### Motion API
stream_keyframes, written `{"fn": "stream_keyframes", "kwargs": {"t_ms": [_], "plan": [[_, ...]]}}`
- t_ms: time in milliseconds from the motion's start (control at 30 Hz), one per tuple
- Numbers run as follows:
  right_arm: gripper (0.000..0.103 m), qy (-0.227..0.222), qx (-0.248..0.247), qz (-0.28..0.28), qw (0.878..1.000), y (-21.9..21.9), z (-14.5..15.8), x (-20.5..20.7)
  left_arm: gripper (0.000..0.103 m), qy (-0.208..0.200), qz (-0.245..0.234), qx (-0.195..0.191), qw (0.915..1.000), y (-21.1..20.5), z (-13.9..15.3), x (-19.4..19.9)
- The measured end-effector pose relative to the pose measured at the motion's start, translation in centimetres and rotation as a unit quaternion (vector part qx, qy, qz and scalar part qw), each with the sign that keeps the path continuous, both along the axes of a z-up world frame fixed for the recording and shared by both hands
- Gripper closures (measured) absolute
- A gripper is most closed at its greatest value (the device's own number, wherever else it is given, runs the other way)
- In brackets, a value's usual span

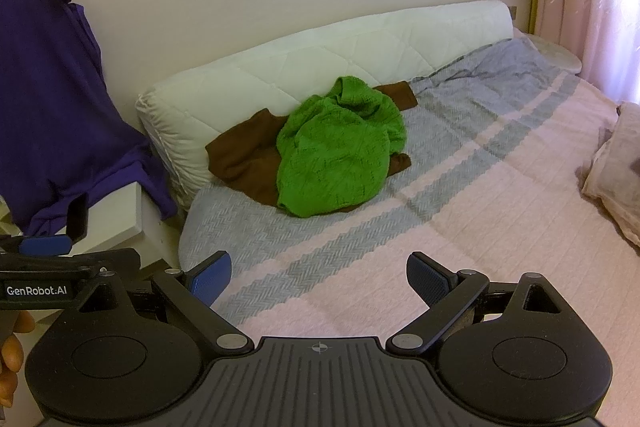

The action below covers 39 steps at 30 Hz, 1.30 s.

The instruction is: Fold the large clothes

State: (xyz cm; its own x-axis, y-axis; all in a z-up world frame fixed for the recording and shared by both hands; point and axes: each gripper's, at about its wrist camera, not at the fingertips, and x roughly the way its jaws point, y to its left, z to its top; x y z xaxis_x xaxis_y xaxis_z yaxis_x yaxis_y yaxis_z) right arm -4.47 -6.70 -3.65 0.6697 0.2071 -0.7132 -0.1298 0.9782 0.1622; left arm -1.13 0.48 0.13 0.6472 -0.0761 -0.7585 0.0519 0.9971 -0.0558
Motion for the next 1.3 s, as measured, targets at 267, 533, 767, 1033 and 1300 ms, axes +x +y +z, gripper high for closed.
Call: {"fn": "stream_keyframes", "kwargs": {"t_ms": [267, 533, 767, 1033, 1300], "plan": [[0.011, 0.003, 0.004, 0.008, 1.000, -0.3, -0.1, 0.5, 0.001, 0.001, 0.005, 0.001, 1.0000, -0.1, -0.1, 0.2], [0.011, 0.007, 0.008, 0.021, 1.000, -1.0, -0.4, 1.7, 0.001, 0.002, 0.018, 0.002, 0.9998, -0.7, -0.1, 0.5], [0.011, 0.007, 0.010, 0.036, 0.999, -2.4, -0.8, 2.9, 0.001, 0.004, 0.029, 0.002, 0.9996, -1.9, -0.1, 1.2], [0.011, 0.014, 0.014, 0.063, 0.998, -4.6, -1.5, 4.7, 0.001, 0.005, 0.048, 0.008, 0.9988, -3.7, -0.1, 2.0], [0.011, 0.020, 0.024, 0.064, 0.997, -6.4, -2.5, 6.2, 0.001, 0.006, 0.052, 0.016, 0.9985, -4.6, -0.4, 3.0]]}}
